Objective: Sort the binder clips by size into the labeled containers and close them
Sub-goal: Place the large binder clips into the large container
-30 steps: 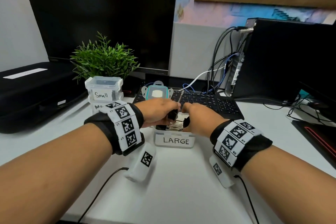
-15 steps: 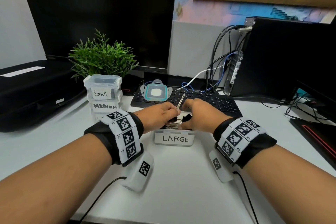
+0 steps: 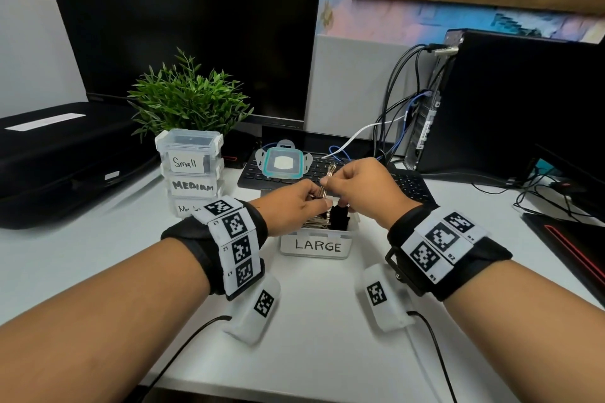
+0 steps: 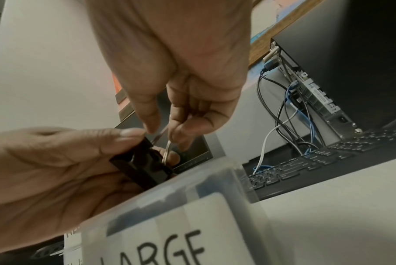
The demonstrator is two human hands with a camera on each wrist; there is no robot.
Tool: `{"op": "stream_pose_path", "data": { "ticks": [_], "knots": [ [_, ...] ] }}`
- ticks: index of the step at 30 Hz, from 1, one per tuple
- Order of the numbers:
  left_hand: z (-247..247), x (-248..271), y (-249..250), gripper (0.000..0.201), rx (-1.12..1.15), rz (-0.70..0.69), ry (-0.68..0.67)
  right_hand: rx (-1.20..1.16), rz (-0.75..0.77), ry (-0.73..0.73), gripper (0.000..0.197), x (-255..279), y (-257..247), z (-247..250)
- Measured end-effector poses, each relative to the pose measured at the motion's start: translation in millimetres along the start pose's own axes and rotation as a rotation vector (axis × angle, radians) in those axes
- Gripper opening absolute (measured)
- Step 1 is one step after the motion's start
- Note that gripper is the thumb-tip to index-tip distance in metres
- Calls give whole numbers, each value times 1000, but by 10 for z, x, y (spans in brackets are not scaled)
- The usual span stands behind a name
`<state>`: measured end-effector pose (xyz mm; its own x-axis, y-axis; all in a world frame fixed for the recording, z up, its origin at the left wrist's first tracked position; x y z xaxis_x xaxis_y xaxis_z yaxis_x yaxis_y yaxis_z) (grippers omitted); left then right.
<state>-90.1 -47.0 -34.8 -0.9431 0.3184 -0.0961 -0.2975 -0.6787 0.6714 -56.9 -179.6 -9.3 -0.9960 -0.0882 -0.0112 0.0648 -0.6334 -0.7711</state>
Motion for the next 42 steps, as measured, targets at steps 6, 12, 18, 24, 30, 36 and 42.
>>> {"op": "stream_pose_path", "data": {
  "ticks": [6,12,18,24,30,36,42],
  "knots": [
    [-23,-8,-80,30,156,-23,27,1,-6,15,20,-22,26,6],
    [91,34,-194,33,224,-85,339,92,81,-104,15,37,-7,37],
    [160,18,-154,21,-173,-26,132,132,125,-155,15,53,-49,-15],
    [147,-23,-109,21,-261,-59,-26,111,113,-116,14,33,-39,7],
    [192,-46,-172,19,-238,-41,-40,124,118,-136,20,41,-10,-8],
    [176,-67,-205,16,-242,-31,-62,112,173,-119,17,39,-46,-32],
    [175,-76,-219,15,-223,-30,-67,303,240,-136,12,79,-99,-88]
  ]
}}
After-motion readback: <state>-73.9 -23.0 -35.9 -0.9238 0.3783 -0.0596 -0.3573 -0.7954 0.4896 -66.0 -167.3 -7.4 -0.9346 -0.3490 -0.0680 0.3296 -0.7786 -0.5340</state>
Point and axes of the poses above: each hand's wrist, its own x-axis away from the middle knuckle, its own z-axis out of the back of the hand, y = z × x, the point moved 3 cm from there along -x, towards the middle knuckle, and after that the axes turned 11 degrees about -z, right-handed, at the moved point
